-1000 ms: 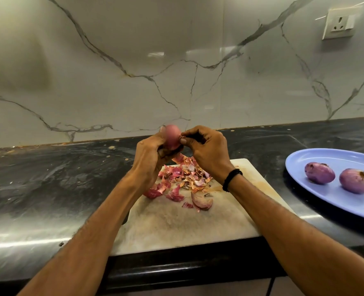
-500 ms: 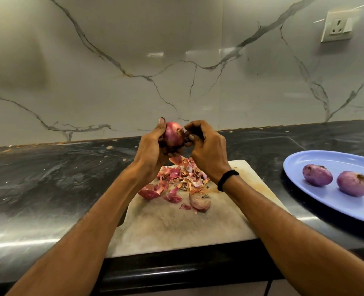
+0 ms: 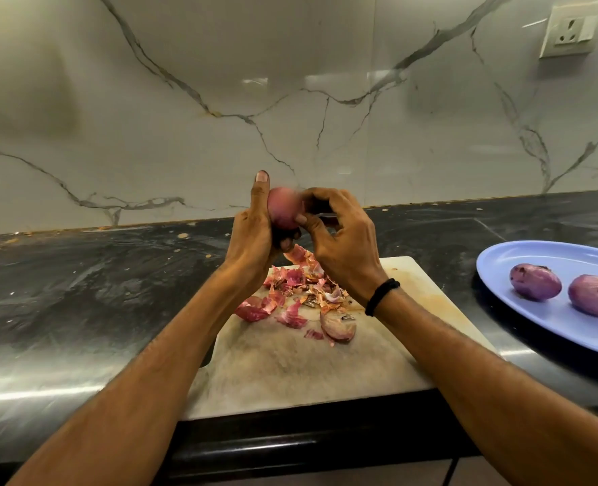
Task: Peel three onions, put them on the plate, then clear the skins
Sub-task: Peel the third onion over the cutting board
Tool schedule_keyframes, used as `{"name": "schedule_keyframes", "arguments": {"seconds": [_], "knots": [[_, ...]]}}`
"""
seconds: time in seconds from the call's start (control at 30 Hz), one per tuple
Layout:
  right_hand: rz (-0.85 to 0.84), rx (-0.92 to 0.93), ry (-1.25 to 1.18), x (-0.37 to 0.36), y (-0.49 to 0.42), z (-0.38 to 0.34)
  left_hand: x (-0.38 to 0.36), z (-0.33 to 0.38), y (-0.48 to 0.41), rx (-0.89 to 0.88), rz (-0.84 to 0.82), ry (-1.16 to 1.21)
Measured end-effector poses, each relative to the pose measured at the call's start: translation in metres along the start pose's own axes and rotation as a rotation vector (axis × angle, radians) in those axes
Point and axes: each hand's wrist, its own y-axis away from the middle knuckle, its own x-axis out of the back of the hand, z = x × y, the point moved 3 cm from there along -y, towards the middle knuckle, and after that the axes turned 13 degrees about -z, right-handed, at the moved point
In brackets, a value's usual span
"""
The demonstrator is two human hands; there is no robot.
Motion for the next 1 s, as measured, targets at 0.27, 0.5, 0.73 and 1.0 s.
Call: {"name": "schedule_keyframes", "arguments": {"seconds": [0.27, 0.5, 0.73, 1.0], "knots": [[0.036, -0.01, -0.043, 0.003, 0.003, -0.002, -0.002, 0.0, 0.005, -0.095, 0.05, -0.187], [0.044, -0.056, -0.061, 0.003, 0.006, 0.0, -0.002, -0.006, 0.006, -0.152, 0.026, -0.275], [0.08, -0.106, -0.15, 0.001, 0.004, 0.002, -0.002, -0.006, 0.005, -0.17, 0.034, -0.412], [0.012, -0.078, -0.019, -0.006, 0.005, 0.005, 0.002, -0.009, 0.004, -0.149, 0.095, -0.522]]}}
